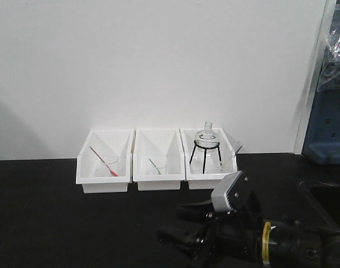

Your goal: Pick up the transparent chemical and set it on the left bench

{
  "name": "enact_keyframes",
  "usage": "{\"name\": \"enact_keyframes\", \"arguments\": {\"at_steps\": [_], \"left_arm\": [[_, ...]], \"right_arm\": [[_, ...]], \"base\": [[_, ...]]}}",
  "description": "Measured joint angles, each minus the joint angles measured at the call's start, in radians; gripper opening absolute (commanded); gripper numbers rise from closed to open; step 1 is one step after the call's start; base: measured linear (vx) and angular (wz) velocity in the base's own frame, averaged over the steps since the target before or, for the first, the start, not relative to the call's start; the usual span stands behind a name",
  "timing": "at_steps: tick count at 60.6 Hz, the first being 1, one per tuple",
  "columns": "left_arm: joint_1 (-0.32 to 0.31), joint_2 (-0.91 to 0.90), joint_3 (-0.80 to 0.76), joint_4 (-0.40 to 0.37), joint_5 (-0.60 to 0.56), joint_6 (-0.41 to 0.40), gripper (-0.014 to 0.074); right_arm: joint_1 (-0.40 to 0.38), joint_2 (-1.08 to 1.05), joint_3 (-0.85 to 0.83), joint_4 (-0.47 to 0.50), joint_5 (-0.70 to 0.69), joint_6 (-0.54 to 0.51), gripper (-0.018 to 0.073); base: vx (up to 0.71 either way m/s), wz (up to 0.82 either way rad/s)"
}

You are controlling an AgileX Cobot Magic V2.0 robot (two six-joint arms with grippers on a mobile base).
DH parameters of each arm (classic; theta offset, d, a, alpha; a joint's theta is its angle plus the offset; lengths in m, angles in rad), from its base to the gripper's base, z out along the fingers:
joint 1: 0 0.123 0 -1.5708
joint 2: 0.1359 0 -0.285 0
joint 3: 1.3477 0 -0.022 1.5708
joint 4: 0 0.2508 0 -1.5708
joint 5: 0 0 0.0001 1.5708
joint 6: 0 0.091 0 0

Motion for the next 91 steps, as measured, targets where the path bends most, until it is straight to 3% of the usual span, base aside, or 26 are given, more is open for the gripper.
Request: {"name": "enact_keyframes", "arguments": {"at_steps": [8, 17, 30, 57, 61, 66, 71, 75, 80, 85, 91], "left_arm": [[0.0, 0.0, 0.0, 0.0, 0.0, 0.0, -0.0003], [0.0, 0.0, 0.0, 0.0, 0.0, 0.0, -0.0003], [0.0, 0.0, 0.0, 0.0, 0.0, 0.0, -0.0003], [0.0, 0.0, 0.0, 0.0, 0.0, 0.0, -0.0003], [0.0, 0.0, 0.0, 0.0, 0.0, 0.0, -0.0003], [0.0, 0.0, 0.0, 0.0, 0.0, 0.0, -0.0003], [0.0, 0.0, 0.0, 0.0, 0.0, 0.0, -0.0003], [0.0, 0.0, 0.0, 0.0, 0.0, 0.0, -0.0003], [0.0, 0.0, 0.0, 0.0, 0.0, 0.0, -0.0003], [0.0, 0.0, 0.0, 0.0, 0.0, 0.0, -0.0003], [0.0, 0.0, 0.0, 0.0, 0.0, 0.0, -0.0003]], "right_arm": [[0.0, -0.156, 0.0, -0.024, 0.204, 0.109, -0.0014], [0.0, -0.3, 0.0, -0.109, 0.346, 0.22, -0.0009], [0.0, -0.395, 0.0, -0.22, 0.355, 0.241, -0.0007], [0.0, -0.398, 0.002, -0.224, 0.357, 0.244, -0.0007], [0.0, -0.391, 0.005, -0.138, 0.371, 0.23, -0.0007], [0.0, -0.388, 0.007, 0.088, 0.443, 0.126, -0.0007], [0.0, -0.388, 0.007, 0.415, 0.576, -0.11, -0.0007], [0.0, -0.388, 0.009, 0.673, 0.696, -0.364, -0.0007], [0.0, -0.393, 0.041, 0.891, 0.793, -0.659, -0.0007], [0.0, -0.435, 0.118, 1.014, 0.796, -0.833, -0.0007], [0.0, -0.549, 0.273, 1.081, 0.734, -0.938, -0.0007]], "base": [[0.0, 0.0], [0.0, 0.0], [0.0, 0.0], [0.0, 0.0], [0.0, 0.0], [0.0, 0.0], [0.0, 0.0], [0.0, 0.0], [0.0, 0.0], [0.0, 0.0], [0.0, 0.0]]}}
